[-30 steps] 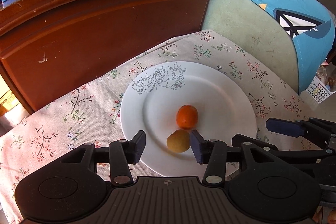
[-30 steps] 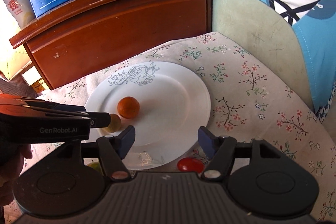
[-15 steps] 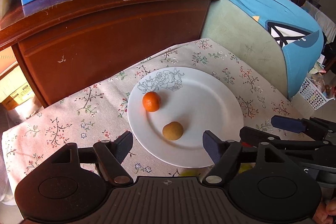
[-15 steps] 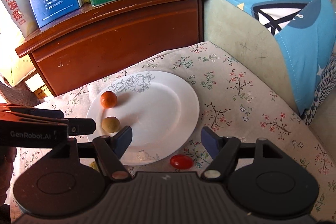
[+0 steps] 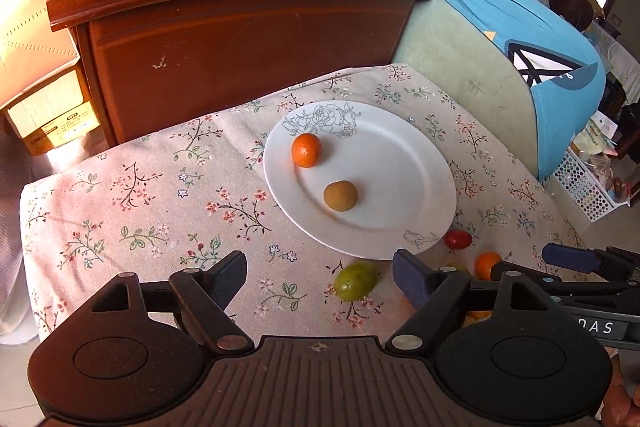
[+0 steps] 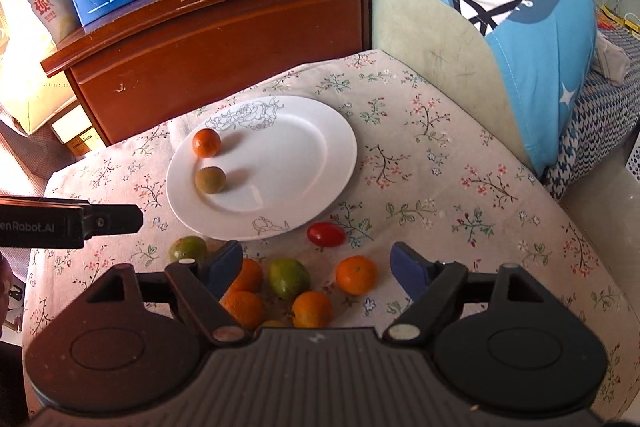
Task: Organize fruits
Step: 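Withdraw both open tools from the plate back toward the fruit pile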
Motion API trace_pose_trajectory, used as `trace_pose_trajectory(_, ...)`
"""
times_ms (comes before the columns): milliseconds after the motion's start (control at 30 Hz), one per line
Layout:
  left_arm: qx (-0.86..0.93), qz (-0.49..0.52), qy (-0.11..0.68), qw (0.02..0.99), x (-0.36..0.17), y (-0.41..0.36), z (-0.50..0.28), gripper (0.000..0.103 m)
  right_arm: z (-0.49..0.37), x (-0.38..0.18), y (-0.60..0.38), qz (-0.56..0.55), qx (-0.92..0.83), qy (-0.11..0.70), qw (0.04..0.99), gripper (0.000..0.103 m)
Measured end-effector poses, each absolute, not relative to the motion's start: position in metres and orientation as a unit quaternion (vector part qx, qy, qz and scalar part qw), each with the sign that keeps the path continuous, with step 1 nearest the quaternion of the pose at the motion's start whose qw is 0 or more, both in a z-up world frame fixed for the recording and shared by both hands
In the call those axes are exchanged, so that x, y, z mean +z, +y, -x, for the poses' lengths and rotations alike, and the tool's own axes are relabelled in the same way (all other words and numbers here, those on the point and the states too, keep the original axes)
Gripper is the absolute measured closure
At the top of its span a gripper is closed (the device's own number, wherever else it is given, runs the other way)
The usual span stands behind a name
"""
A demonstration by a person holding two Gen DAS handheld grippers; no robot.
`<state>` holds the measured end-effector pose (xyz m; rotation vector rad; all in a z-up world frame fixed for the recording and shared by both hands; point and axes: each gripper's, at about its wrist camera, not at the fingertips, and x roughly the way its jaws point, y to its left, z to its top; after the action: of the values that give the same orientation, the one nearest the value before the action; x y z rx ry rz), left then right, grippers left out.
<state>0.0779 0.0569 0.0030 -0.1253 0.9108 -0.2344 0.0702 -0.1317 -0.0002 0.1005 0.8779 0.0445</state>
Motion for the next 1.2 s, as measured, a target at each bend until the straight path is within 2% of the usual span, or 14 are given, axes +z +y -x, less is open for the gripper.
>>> trace_pose_trajectory(167, -0.117, 0.070, 0.444, 0.885, -0.005, 0.061, -0.057, 0.021, -0.044, 0.000, -0.144, -0.086, 0.025, 0.426, 0.900, 0.022)
trace_pose_trajectory(300, -0.125, 0.069, 0.448, 0.883, -0.015, 0.061, -0.037, 0.021, -0.025, -0.003, -0.150, -0.098, 0.009, 0.421, 0.902, 0.015)
trace_pose_trajectory(533, -0.143, 0.037, 0.444, 0.884, -0.030, 0.054, 0.002, 0.022, 0.000, -0.013, -0.152, -0.100, 0.000, 0.426, 0.899, 0.015)
trace_pose_trajectory(667, -0.157, 0.029, 0.452, 0.878, -0.039, 0.049, 0.022, 0.024, 0.007, -0.017, -0.148, -0.105, 0.012, 0.430, 0.896, 0.016)
trace_pose_trajectory(833, -0.176, 0.002, 0.443, 0.879, -0.044, 0.037, 0.034, 0.027, 0.006, -0.022, -0.147, -0.099, 0.008, 0.425, 0.900, 0.024)
trace_pose_trajectory(900, -0.188, -0.002, 0.438, 0.879, -0.044, 0.033, 0.035, 0.035, 0.006, -0.023, -0.148, -0.101, 0.011, 0.420, 0.902, 0.033)
trace_pose_trajectory(933, -0.192, -0.004, 0.436, 0.879, -0.045, 0.031, 0.035, 0.036, 0.005, -0.023, -0.148, -0.102, 0.014, 0.419, 0.902, 0.036)
trace_pose_trajectory(1033, -0.200, -0.012, 0.436, 0.877, -0.050, 0.025, 0.035, 0.048, 0.001, -0.028, -0.147, -0.109, 0.023, 0.415, 0.903, 0.039)
trace_pose_trajectory(1100, -0.201, -0.017, 0.434, 0.878, -0.053, 0.022, 0.036, 0.056, -0.004, -0.032, -0.146, -0.116, 0.035, 0.420, 0.899, 0.047)
trace_pose_trajectory(1200, -0.204, -0.028, 0.425, 0.881, -0.054, 0.018, 0.036, 0.066, -0.007, -0.038, -0.142, -0.129, 0.045, 0.415, 0.899, 0.053)
